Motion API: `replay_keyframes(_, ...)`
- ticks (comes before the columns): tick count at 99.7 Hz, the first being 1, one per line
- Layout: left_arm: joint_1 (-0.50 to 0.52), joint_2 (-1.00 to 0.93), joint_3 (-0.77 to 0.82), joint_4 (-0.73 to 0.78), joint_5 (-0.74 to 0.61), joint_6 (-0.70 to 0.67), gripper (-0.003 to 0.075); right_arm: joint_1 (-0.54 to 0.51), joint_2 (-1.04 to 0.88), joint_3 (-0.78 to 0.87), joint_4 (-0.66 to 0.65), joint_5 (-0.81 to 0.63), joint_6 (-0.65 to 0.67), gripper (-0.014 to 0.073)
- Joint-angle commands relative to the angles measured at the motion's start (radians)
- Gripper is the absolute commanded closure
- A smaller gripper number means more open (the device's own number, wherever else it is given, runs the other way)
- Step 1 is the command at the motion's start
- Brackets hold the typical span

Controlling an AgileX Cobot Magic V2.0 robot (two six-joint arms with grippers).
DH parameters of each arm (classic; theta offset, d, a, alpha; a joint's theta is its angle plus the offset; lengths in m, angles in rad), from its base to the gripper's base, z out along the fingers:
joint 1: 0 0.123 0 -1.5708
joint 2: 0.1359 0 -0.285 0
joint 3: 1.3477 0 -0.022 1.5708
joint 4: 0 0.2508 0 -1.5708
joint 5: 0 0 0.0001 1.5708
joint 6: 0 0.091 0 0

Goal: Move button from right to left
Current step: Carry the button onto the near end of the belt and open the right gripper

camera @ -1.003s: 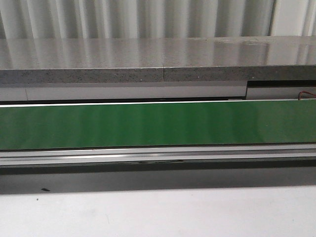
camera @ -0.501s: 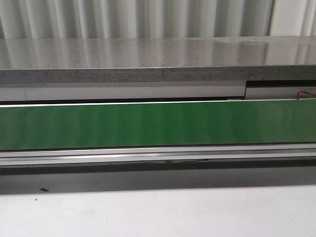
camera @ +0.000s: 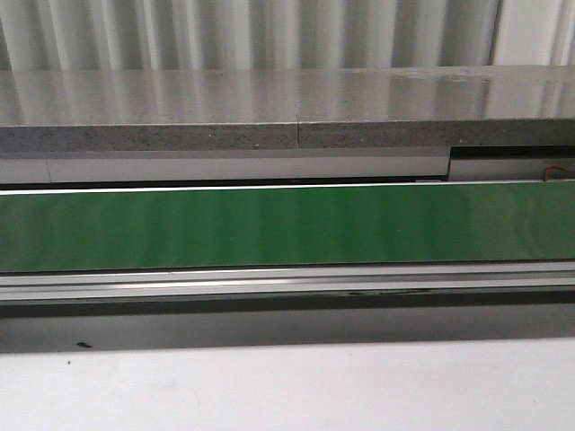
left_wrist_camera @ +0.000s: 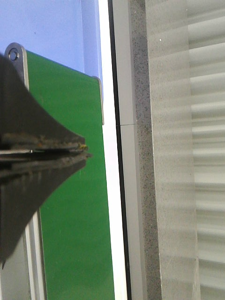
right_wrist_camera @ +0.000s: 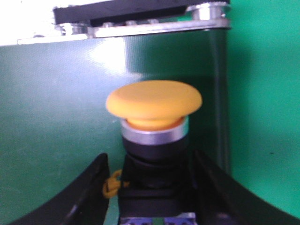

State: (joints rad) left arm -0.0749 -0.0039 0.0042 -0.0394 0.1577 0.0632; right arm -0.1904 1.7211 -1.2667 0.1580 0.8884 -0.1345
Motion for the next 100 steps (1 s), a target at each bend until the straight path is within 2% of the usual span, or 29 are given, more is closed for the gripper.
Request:
replay_keyframes(1,0.003,-0.032,0.038,-0.001,-0.078,-0.002,0.0741,-0.002,-0.024,-0.025,-0.019,-0.013,0.031,0.0416)
replay_keyframes(6,0.003,-0.032,0.038,-0.001,-0.078,-0.002,0.0741,-0.002,-0.019,-0.025,-0.019,-0.008,0.031,0.0309)
replay_keyframes(15,0.003,-0.032,0.038,-0.001,-0.078,-0.002,0.0741,-0.002,-0.025,-0.025,-0.019,-0.008,0.03,0.0034)
replay_keyframes(16,0.003,-0.032,0.038,-0.001,-0.078,-0.002,0.0741,-0.002,-0.025,-0.025,-0.019,-0.009,0.029,0.0034)
replay_keyframes(20,0.003,-0.032,0.038,-0.001,-0.078,-0.002,0.0741,-0.002,-0.034,-0.025,-0.018,-0.013,0.024,-0.0072)
replay_keyframes(37,0.003,-0.032,0.038,-0.001,-0.078,-0.002,0.0741,0.006,-0.1,-0.025,0.046,0.002,-0.063,-0.0037)
replay_keyframes(51,0.003,-0.032,0.038,-0.001,-0.078,-0.002,0.0741,0.041,-0.191,0.003,0.045,-0.02,-0.097,-0.003)
replay_keyframes(58,0.003,-0.032,0.038,-0.001,-0.078,-0.002,0.0741,0.063,-0.246,0.047,0.038,-0.069,-0.112,0.0009)
replay_keyframes(65,0.003,-0.032,0.038,-0.001,-0.078,-0.002,0.0741,0.087,-0.306,0.105,0.028,-0.127,-0.121,0.0092)
replay_keyframes(83,0.003,-0.032,0.038,-0.001,-0.078,-0.002,0.0741,0.107,-0.475,0.278,0.035,-0.258,-0.121,0.0471)
replay_keyframes(94,0.003,-0.032,0.038,-0.001,-0.078,-0.002,0.0741,0.107,-0.561,0.358,0.035,-0.296,-0.121,0.0627)
replay_keyframes(100,0.003,-0.032,0.038,-0.001,-0.078,-0.002,0.0741,0.107,-0.612,0.398,0.035,-0.312,-0.121,0.0664)
